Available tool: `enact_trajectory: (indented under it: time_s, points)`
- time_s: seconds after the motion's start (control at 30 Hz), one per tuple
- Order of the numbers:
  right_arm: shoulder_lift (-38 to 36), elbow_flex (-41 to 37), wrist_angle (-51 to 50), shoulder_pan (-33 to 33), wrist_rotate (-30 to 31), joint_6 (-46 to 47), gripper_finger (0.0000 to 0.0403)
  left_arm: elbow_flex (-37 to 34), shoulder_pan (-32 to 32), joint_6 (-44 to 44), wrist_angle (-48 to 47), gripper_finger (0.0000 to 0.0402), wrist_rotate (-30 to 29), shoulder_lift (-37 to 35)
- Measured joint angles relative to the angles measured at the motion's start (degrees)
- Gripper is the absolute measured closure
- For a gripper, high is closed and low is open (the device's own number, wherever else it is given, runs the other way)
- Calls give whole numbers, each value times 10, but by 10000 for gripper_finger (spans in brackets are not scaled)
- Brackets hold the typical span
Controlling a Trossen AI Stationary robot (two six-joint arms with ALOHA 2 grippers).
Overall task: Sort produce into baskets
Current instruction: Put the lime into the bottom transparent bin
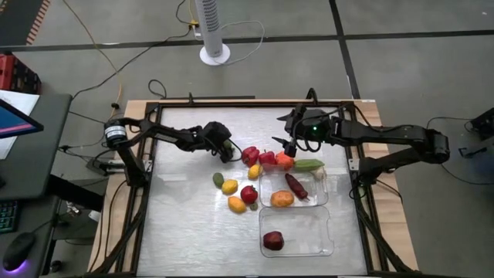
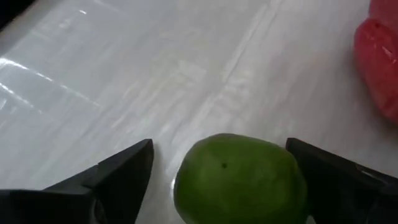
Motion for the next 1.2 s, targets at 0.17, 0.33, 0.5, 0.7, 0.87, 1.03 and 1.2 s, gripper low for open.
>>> enact_trajectory:
  time_s: [0.17, 0.33, 0.5, 0.7, 0.87, 1.03, 1.2]
  points:
    - [0, 0, -9, -1, 0, 1, 33, 1, -2, -2, -20, 114, -2, -1]
    - [-29, 0, -36, 0, 18, -3, 33, 1, -2, -11, -35, 183, 13, -10]
    - [-90, -16, -43, -1, 21, -1, 33, 13, -10, -15, -90, 199, 31, -75]
    - [-176, -72, -9, -10, 31, -1, 33, 42, -84, -35, -85, 172, 59, -182]
    - [-220, -93, 0, -20, 21, 19, 33, 74, -187, -47, -40, 166, 37, -189]
    - [-231, -110, -4, -20, 18, 28, 33, 150, -271, -43, -45, 175, 34, -135]
    - [-230, -111, -3, -25, 18, 31, 33, 235, -332, -28, -50, 175, 71, -37]
